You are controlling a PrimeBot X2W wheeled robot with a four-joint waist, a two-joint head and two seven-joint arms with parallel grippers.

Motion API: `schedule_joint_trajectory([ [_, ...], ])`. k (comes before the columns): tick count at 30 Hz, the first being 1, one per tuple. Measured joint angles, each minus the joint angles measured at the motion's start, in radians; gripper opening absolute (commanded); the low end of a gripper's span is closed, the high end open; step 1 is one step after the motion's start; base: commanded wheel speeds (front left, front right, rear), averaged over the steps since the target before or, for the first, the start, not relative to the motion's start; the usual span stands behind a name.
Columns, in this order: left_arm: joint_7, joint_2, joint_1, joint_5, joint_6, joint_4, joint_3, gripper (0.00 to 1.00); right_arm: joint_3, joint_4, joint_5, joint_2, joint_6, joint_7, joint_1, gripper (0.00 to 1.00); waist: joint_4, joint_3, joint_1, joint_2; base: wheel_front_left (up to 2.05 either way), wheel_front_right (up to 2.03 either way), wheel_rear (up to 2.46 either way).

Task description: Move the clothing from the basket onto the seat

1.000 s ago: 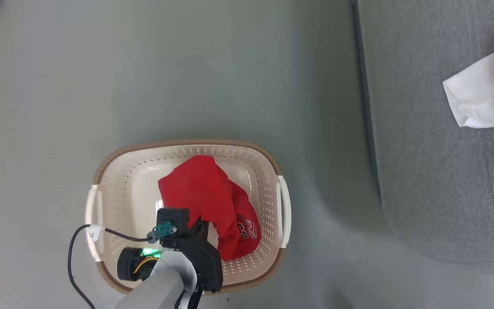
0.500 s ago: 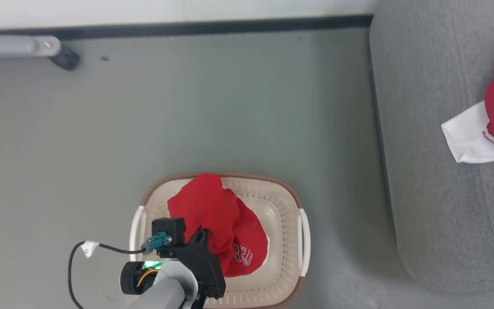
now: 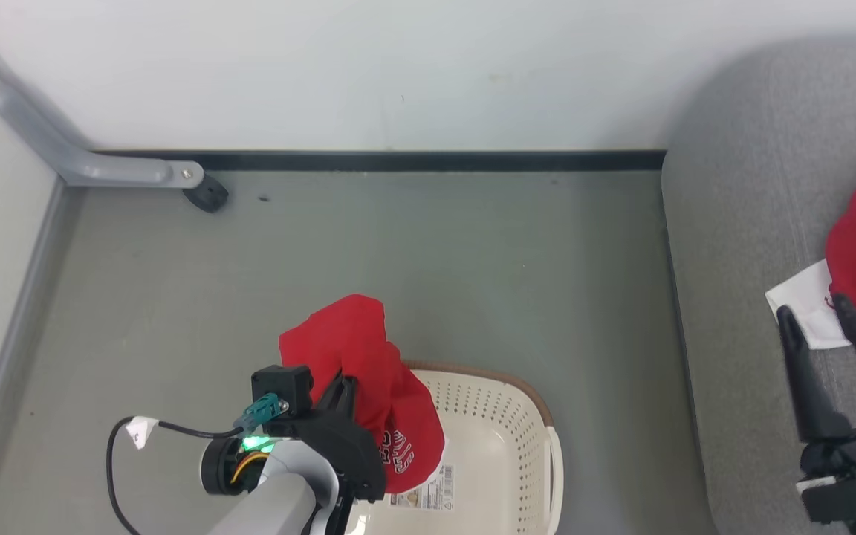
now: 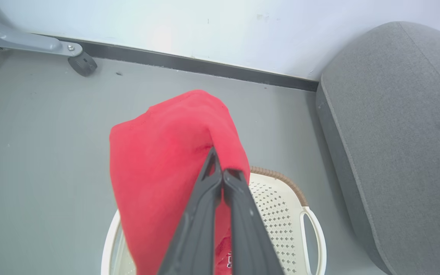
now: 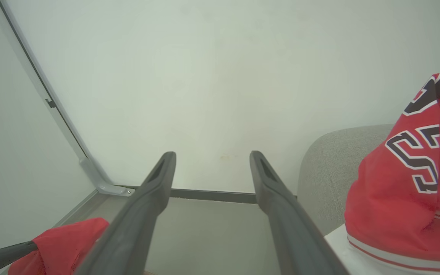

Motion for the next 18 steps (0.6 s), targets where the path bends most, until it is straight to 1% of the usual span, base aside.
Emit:
schedule_joint_trajectory([
  [7, 0.0, -0.001, 0.005, 0.141, 0.0, -0.083, 0.105, 0.0, 0.074, 0.029, -0.035, 0.039, 0.0, 0.0, 0.017, 1.0, 0.026, -0.083, 0.0, 0.0, 0.0, 0.0, 0.0],
  [8, 0.0, -0.001, 0.005, 0.141, 0.0, -0.083, 0.105, 0.0, 0.074, 0.029, -0.035, 0.039, 0.0, 0.0, 0.017, 1.0, 0.026, -0.083, 0.0, 0.0, 0.0, 0.0, 0.0],
  [18, 0.0, -0.001, 0.067, 0.374, 0.0, -0.294, 0.245, 0.0, 0.181, 0.065, -0.068, 0.084, 0.0, 0.009, 0.036, 1.0, 0.06, -0.177, 0.0001, 0.0, 0.0, 0.0, 0.0],
])
